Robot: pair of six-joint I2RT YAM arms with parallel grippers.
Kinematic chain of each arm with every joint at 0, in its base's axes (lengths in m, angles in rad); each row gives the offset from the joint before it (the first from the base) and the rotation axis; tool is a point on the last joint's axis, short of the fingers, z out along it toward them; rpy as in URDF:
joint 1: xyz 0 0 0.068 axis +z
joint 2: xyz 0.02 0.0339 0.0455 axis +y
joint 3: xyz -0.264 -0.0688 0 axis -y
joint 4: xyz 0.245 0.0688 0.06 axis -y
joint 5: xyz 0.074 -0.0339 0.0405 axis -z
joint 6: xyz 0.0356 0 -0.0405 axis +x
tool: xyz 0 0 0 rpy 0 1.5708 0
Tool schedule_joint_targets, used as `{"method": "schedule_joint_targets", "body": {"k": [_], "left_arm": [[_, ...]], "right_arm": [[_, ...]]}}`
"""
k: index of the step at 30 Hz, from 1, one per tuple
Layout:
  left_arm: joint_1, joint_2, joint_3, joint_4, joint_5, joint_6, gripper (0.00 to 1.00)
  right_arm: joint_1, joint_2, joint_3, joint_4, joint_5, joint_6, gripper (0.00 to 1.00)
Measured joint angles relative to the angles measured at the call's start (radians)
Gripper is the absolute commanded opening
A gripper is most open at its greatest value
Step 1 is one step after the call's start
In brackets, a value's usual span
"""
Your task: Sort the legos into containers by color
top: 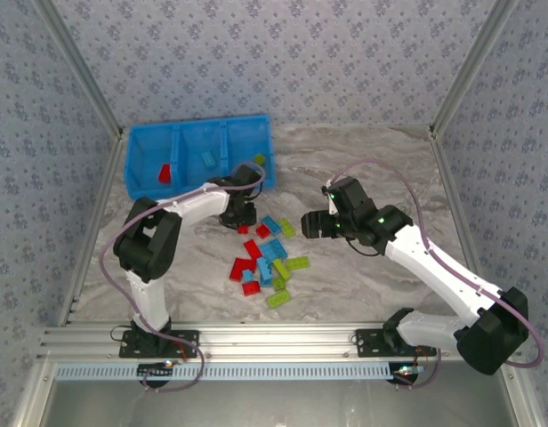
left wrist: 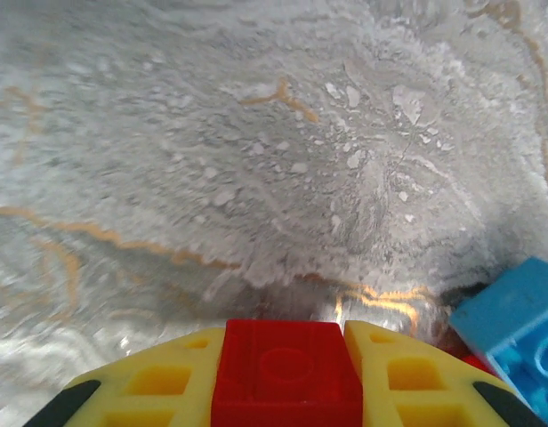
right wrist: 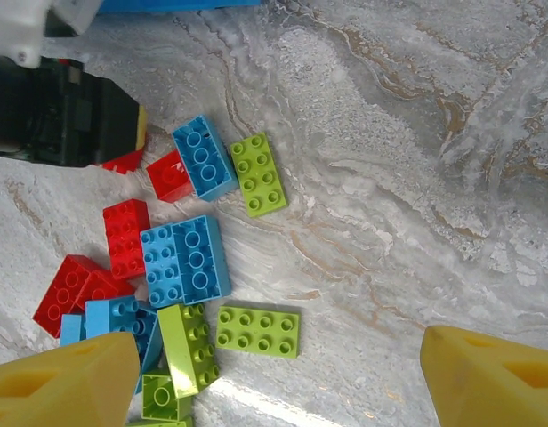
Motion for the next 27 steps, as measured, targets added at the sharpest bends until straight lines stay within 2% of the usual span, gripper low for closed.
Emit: {"method": "schedule_joint_targets", "body": {"k": [2,5,7,10,14,19,23,27], "left_arm": [[0.020,-0.068,0.000,-0.019,-0.025,0.013,0.21],[0.101,-0.201,0.021,-0.031,-0.075,0.051,0.21],[0.199,-0.272,0.071,-0.028,-0.121,0.090,0.21],[0.338,-0.285,0.173,-0.020,-0.201,0.144,0.21],[0.479,-0.174,0.311,0.001,-0.297,0.213,0.21],[0.595,0.089,0.486,0.004,-0.287,0.274,0.34],[0.631,0.231,0.578,-0.022,-0.236,0.301,0.51],[0.630,0.237,0.583,-0.040,-0.198,0.308,0.54]], "right_arm": [[0.000,-0.003,0.000,0.002,-0.002,0.002,0.85],[-0.002,-0.013,0.000,0.006,-0.002,0.005,0.86],[-0.005,-0.018,0.000,0.013,-0.002,0.008,0.86],[-0.007,-0.021,0.000,0.022,-0.003,0.009,0.86],[-0.009,-0.028,-0.004,0.027,-0.007,0.013,0.86],[-0.009,-0.079,-0.021,0.026,-0.010,0.024,0.86],[-0.015,-0.126,-0.030,0.019,-0.007,0.027,0.87],[-0.019,-0.152,-0.044,0.017,-0.001,0.037,0.88]]}}
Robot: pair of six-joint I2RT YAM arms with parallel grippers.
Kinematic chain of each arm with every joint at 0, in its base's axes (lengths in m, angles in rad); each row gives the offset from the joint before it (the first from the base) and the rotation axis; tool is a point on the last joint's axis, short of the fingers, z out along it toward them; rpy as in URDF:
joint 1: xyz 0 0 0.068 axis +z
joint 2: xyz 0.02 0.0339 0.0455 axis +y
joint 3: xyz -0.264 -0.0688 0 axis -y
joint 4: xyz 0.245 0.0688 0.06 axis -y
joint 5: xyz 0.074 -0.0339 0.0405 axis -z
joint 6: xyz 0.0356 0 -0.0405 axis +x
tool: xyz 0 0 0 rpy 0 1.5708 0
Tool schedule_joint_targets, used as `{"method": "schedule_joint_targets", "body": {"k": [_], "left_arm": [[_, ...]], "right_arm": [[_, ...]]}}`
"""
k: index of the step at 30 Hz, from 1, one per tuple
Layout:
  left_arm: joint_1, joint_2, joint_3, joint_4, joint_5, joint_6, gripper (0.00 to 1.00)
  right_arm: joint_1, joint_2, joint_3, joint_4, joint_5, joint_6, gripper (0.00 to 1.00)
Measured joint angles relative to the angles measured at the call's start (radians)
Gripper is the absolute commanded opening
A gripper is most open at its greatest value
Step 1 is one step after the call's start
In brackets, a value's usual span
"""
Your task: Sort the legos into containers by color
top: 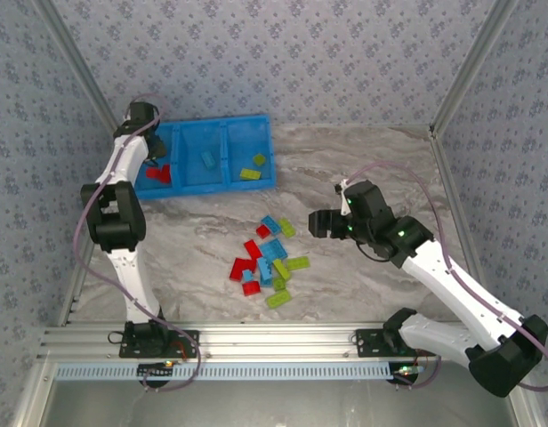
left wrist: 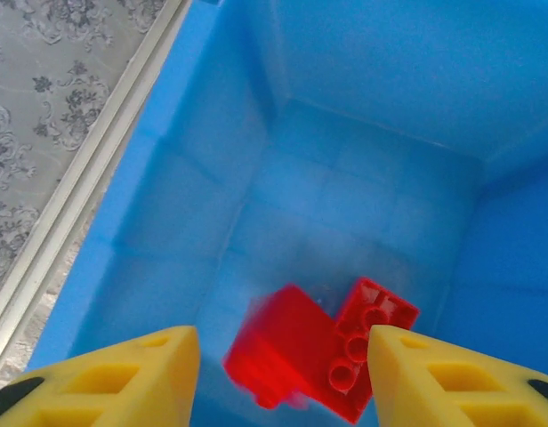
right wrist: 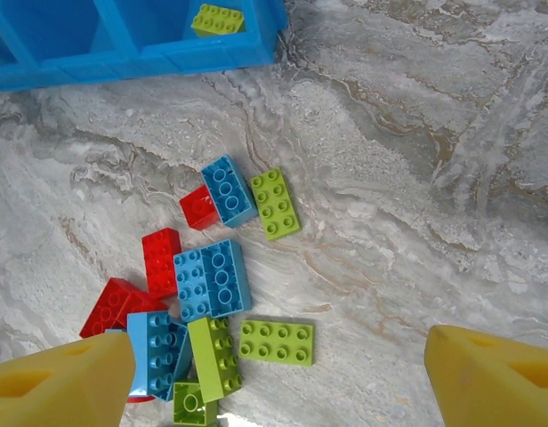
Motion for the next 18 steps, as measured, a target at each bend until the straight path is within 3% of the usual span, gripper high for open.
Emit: {"method": "schedule_joint_targets", "body": {"k": [4,9,13,18], "left_arm": [[-0.009,-0.118,-0.116,0.038,0.059,-0.022,0.49],[-0.051,-0.489,-0.446,0.131,0.153,-0.092,0.49],[-0.215,-0.822,-0.627,0.203,0.238,-0.062,0.50],[-0.457,-1.048,-0.702,0.195,0.371,0.168,0.64]], "right_arm": [[-0.006,0.008,-0.020,0.005,-0.001,0.009,0.88],[-0.007,0.095,-0.019,0.020,-0.002,0.009,0.88],[-0.002,0.213,-0.018,0.039,-0.018,0.008,0.87],[0.030,0.375,0.046,0.058,-0.048,0.000,0.84]]}}
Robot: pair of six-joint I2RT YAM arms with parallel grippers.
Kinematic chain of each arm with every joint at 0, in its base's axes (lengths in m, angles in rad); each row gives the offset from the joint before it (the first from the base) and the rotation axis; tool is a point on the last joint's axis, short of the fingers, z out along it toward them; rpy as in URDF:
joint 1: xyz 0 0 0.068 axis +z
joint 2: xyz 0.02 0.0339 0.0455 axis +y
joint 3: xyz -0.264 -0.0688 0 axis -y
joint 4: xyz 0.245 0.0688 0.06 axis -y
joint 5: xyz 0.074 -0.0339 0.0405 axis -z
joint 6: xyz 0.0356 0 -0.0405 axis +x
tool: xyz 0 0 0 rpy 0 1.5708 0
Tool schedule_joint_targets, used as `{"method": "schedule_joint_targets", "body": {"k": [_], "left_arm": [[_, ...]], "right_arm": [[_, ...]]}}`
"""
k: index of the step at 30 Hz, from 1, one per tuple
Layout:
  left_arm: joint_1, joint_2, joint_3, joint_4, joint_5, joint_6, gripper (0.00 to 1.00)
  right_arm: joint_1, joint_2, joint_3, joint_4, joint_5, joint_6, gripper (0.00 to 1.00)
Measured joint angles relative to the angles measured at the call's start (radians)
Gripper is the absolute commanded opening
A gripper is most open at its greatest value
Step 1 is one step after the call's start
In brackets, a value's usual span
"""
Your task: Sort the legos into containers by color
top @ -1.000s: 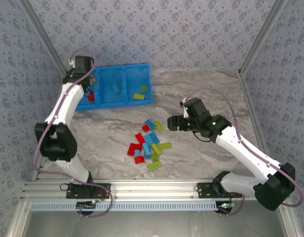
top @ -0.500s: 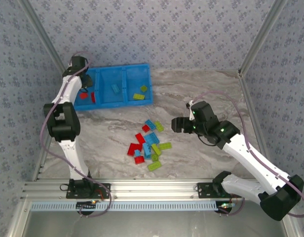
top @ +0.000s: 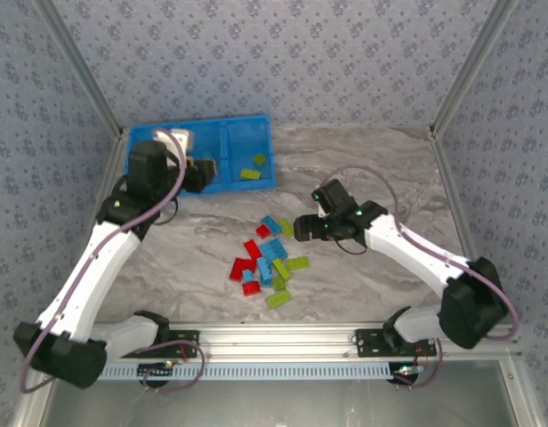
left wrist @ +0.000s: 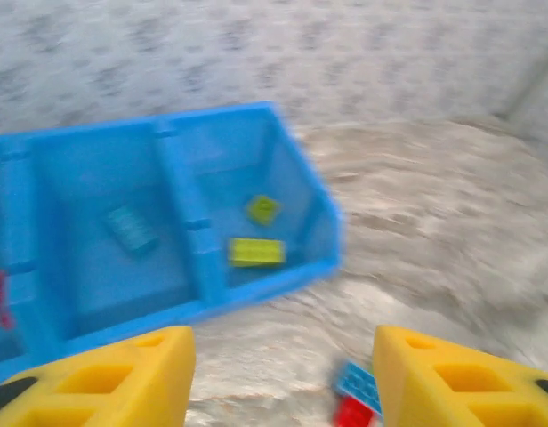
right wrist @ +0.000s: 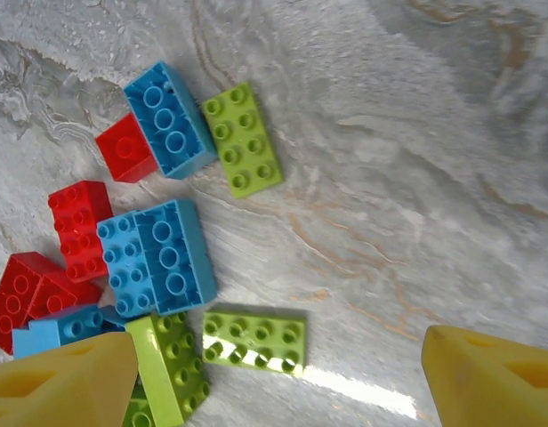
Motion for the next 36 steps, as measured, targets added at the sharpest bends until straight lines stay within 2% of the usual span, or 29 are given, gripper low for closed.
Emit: {"method": "schedule_joint_targets", "body": {"k": [4,5,11,15,17,25,29,36], "left_arm": [[-0.108,-0.164,-0.142,-0.060,0.097,0.259,0.96],[-0.115,-0.208,-0.187,-0.076,0.121,0.322,0.99],[-0.120,-0.402,-0.425,-0.102,0.239,0.613,0.99],[-0.119,-0.407,-0.455,-0.115,0.280,0.710,0.99],[-0.119,-0.384,-0.455,-0.120,0.290,0.742,0.99],[-0.091,-0.351,-0.455,-0.126,0.309,0.786,0.99],[-0.086,-0.367,-0.455,-0.122,0.314,0.793,0.99],[-0.084,-0.384,-0.476,-0.097,0.310,0.792,0.99]], "right_arm": [[0.038,0.169,0.144,0.007,-0.018,-0.020,0.81],[0.048,0.221,0.193,0.011,-0.021,-0.026,0.80],[0.083,0.490,0.439,0.008,-0.004,-0.051,0.78],[0.086,0.628,0.550,-0.024,0.024,-0.069,0.77],[0.086,0.678,0.585,-0.043,0.041,-0.079,0.70],[0.087,0.768,0.655,-0.085,0.055,-0.101,0.52],[0.087,0.780,0.655,-0.103,0.058,-0.103,0.39],[0.087,0.775,0.655,-0.114,0.074,-0.094,0.25]]}}
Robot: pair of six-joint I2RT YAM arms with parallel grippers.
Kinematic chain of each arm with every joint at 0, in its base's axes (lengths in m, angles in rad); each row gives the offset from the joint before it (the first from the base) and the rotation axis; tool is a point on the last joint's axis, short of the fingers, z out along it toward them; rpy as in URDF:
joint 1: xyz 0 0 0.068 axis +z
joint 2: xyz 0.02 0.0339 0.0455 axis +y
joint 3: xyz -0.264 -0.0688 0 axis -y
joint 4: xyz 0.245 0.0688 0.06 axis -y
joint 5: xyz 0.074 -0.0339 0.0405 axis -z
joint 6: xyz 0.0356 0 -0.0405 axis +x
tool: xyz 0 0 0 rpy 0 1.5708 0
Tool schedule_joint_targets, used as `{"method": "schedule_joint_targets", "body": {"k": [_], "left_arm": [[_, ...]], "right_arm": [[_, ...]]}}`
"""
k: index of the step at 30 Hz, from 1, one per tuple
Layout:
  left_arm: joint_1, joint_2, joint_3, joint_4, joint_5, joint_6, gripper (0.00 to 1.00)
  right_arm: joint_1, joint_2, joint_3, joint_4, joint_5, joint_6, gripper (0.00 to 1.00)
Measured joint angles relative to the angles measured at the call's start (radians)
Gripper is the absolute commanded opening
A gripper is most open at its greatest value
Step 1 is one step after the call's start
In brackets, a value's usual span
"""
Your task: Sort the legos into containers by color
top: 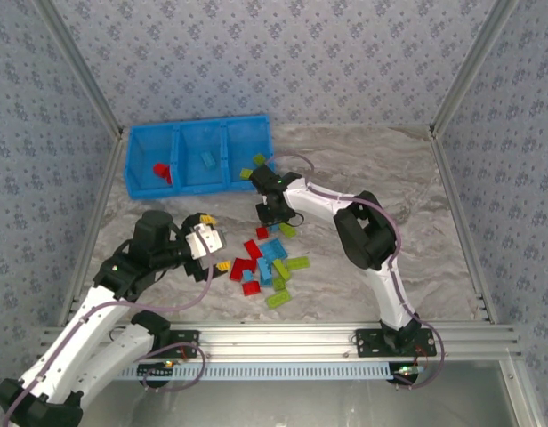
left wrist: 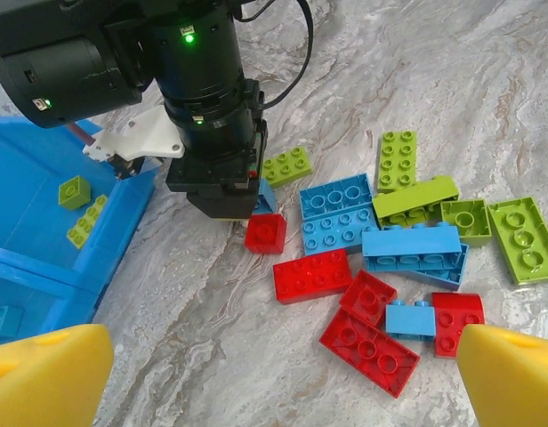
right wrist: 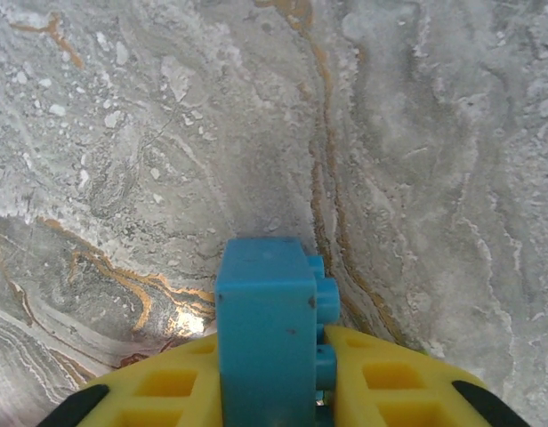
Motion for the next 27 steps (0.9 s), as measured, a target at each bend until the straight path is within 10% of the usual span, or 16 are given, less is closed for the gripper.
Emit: {"method": "schedule_joint_targets", "body": {"k": [13,27], "left_arm": [[0.315,0.066,0.056,0.211,-0.312,-0.519,0.96],[0.420,0.171,0.105,0.229,-0.496,-0.729,0.97]], "right_arm": [[0.084,-0.384,-0.114,0.412,-0.053,-0.030,0.19],[0.114,0.270,0.554,0.505,0.106,-0.222,0.33]]}}
